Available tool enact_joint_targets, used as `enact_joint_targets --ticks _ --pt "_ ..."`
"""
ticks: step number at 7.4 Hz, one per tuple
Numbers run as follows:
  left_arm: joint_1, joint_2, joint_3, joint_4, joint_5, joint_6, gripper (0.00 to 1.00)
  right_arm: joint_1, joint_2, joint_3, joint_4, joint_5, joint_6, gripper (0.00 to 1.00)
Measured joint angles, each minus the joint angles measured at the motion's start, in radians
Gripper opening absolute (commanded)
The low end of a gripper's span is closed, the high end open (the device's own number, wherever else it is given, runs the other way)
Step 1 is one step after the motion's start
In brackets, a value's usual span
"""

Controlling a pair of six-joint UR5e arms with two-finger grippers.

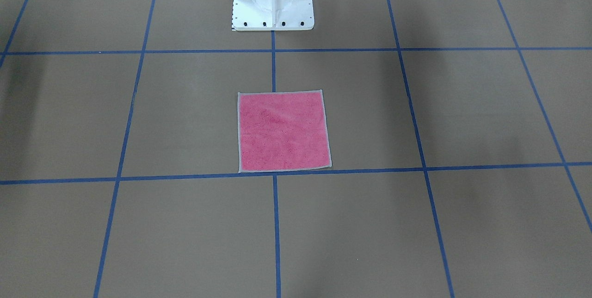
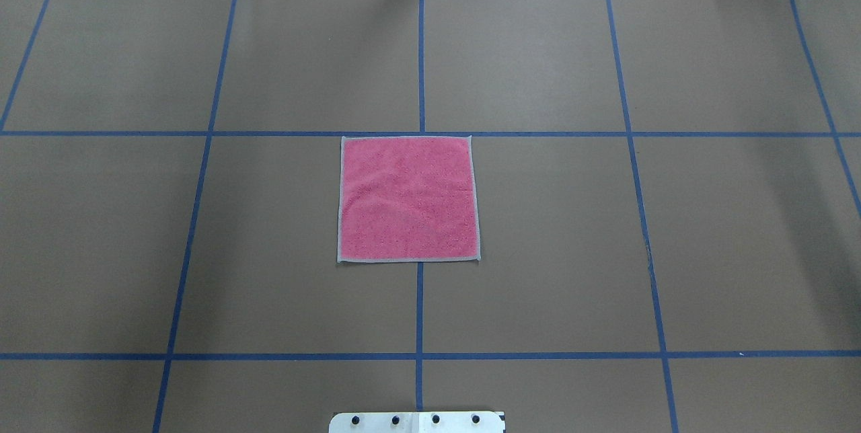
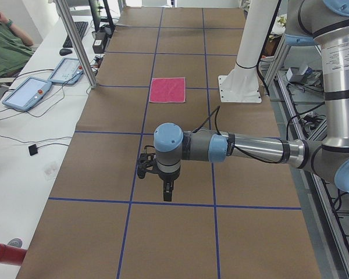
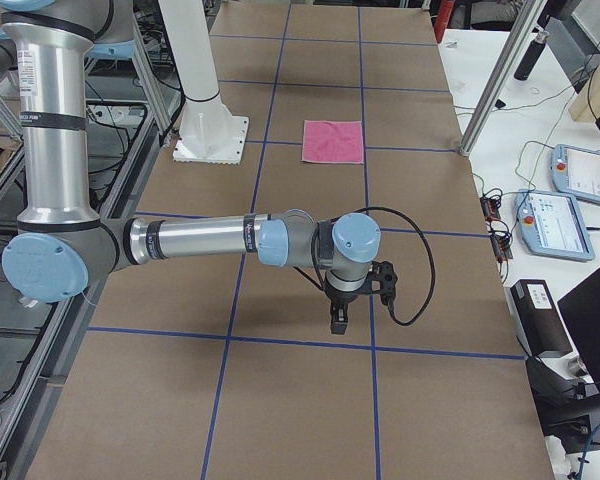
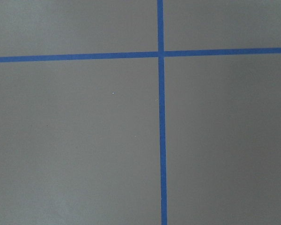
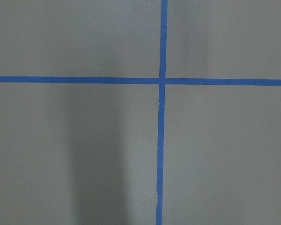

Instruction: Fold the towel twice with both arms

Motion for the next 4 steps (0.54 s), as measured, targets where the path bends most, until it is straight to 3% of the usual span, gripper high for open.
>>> enact_joint_targets --ticks 4 --pt "0.001 -0.004 0.003 0.007 0.001 -0.008 1.0 0.0 0.0 0.003 0.0 0.0 0.0 1.0"
